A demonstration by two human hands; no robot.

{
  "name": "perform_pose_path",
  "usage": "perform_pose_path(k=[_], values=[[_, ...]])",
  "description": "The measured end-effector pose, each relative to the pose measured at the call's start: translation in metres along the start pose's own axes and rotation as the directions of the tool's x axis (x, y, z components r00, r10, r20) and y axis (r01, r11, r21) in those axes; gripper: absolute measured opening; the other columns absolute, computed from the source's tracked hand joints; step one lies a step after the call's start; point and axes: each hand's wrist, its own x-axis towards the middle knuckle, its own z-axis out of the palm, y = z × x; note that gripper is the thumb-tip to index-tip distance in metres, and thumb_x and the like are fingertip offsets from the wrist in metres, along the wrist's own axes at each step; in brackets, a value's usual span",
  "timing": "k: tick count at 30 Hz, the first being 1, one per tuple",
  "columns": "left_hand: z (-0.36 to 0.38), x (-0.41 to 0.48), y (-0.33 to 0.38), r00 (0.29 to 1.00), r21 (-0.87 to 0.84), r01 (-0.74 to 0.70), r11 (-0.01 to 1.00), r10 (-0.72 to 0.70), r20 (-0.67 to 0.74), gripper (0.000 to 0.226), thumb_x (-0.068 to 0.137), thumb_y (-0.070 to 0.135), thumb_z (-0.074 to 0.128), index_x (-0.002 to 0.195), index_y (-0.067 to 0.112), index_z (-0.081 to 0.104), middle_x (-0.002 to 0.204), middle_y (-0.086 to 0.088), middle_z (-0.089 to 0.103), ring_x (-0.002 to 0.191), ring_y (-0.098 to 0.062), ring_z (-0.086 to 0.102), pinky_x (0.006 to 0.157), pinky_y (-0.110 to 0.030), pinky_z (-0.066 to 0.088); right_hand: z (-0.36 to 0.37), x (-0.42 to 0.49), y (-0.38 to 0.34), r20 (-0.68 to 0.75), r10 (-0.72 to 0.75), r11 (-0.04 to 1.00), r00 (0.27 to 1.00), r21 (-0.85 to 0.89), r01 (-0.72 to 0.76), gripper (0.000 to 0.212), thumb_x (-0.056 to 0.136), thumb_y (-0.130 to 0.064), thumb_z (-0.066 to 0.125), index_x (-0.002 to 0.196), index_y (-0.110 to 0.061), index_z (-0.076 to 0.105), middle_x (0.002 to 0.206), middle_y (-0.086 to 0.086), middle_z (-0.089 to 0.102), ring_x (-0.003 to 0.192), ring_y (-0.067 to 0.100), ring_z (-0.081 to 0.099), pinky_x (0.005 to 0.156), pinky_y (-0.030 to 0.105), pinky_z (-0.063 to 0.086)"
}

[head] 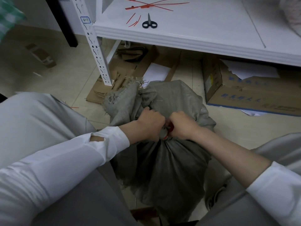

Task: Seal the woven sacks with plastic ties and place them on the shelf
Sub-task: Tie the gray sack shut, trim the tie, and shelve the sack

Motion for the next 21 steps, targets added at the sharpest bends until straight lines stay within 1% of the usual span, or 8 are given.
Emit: perform_pose_path(k=[1, 2, 3, 6, 9, 12, 17, 21], values=[[0.0, 0.0, 0.0, 1.0, 0.007, -0.013, 1.0, 0.013, -0.011, 0.031, 0.078, 0.043, 0.066, 0.089, 0.021, 0.048, 0.107, -0.005, 0.061, 0.104, -0.026, 0.057, 0.092, -0.036, 0.036, 0.002, 0.001, 0.001, -0.014, 0.012, 1.0, 1.0, 0.003, -0.012, 0.025, 0.077, -0.024, 0.074, 0.061, -0.024, 0.054, 0.072, 0.0, 0.044, 0.082, 0.024, 0.06, 0.058, 0.024, 0.033], [0.0, 0.0, 0.0, 1.0, 0.009, -0.022, 1.0, 0.022, -0.013, 0.03, 0.079, 0.043, 0.066, 0.091, 0.021, 0.05, 0.108, -0.005, 0.061, 0.105, -0.026, 0.057, 0.092, -0.036, 0.035, 0.003, 0.001, 0.001, -0.023, 0.006, 1.0, 1.0, 0.0, -0.006, 0.013, 0.075, -0.025, 0.074, 0.069, -0.023, 0.063, 0.075, 0.001, 0.05, 0.086, 0.026, 0.063, 0.06, 0.024, 0.034], [0.0, 0.001, -0.001, 1.0, 0.01, -0.029, 1.0, 0.029, -0.012, 0.031, 0.079, 0.043, 0.066, 0.095, 0.02, 0.054, 0.108, -0.005, 0.061, 0.105, -0.026, 0.057, 0.093, -0.036, 0.035, 0.003, 0.001, 0.001, -0.021, 0.011, 1.0, 1.0, -0.001, -0.011, 0.011, 0.073, -0.03, 0.075, 0.08, -0.023, 0.07, 0.079, 0.003, 0.058, 0.089, 0.027, 0.065, 0.061, 0.025, 0.037], [0.001, 0.001, -0.005, 1.0, -0.002, -0.03, 1.0, 0.03, -0.007, 0.038, 0.077, 0.046, 0.066, 0.101, 0.018, 0.058, 0.108, -0.004, 0.061, 0.104, -0.025, 0.057, 0.093, -0.036, 0.037, 0.003, 0.002, 0.003, -0.006, 0.006, 1.0, 1.0, 0.026, -0.006, 0.04, 0.06, -0.051, 0.082, 0.091, -0.028, 0.072, 0.09, 0.001, 0.068, 0.088, 0.021, 0.064, 0.065, 0.027, 0.046], [0.001, 0.002, -0.007, 0.999, -0.004, -0.032, 0.999, 0.032, -0.008, 0.042, 0.076, 0.049, 0.066, 0.104, 0.018, 0.059, 0.108, -0.004, 0.062, 0.103, -0.025, 0.058, 0.093, -0.038, 0.039, 0.006, 0.0, 0.002, -0.042, 0.018, 1.0, 0.999, 0.015, -0.018, 0.047, 0.056, -0.057, 0.082, 0.091, -0.029, 0.067, 0.095, 0.002, 0.066, 0.093, 0.024, 0.064, 0.064, 0.027, 0.04], [0.0, 0.001, -0.009, 0.999, -0.004, -0.036, 0.999, 0.036, -0.011, 0.045, 0.075, 0.054, 0.066, 0.102, 0.018, 0.059, 0.106, -0.003, 0.062, 0.101, -0.025, 0.059, 0.091, -0.038, 0.041, 0.011, -0.003, 0.003, -0.065, 0.004, 1.0, 0.998, 0.006, -0.004, 0.053, 0.058, -0.061, 0.08, 0.099, -0.032, 0.066, 0.1, 0.0, 0.065, 0.098, 0.023, 0.062, 0.065, 0.027, 0.038], [-0.001, -0.002, -0.006, 0.998, 0.024, -0.046, 0.999, 0.047, -0.046, 0.028, 0.08, 0.045, 0.062, 0.089, 0.021, 0.053, 0.104, -0.004, 0.062, 0.1, -0.025, 0.059, 0.089, -0.036, 0.039, 0.014, -0.01, -0.006, -0.139, -0.012, 0.998, 0.99, -0.058, 0.003, 0.046, 0.07, -0.055, 0.073, 0.106, -0.027, 0.066, 0.105, 0.002, 0.061, 0.102, 0.026, 0.061, 0.067, 0.03, 0.039], [-0.002, -0.004, -0.001, 0.997, 0.056, -0.055, 0.997, 0.058, -0.046, 0.018, 0.084, 0.037, 0.058, 0.089, 0.022, 0.05, 0.107, -0.005, 0.062, 0.103, -0.025, 0.058, 0.091, -0.037, 0.037, 0.028, -0.01, -0.011, -0.212, 0.023, 0.998, 0.977, -0.053, -0.035, 0.038, 0.073, -0.043, 0.068, 0.107, -0.024, 0.064, 0.106, 0.001, 0.059, 0.102, 0.028, 0.062, 0.074, 0.033, 0.043]])
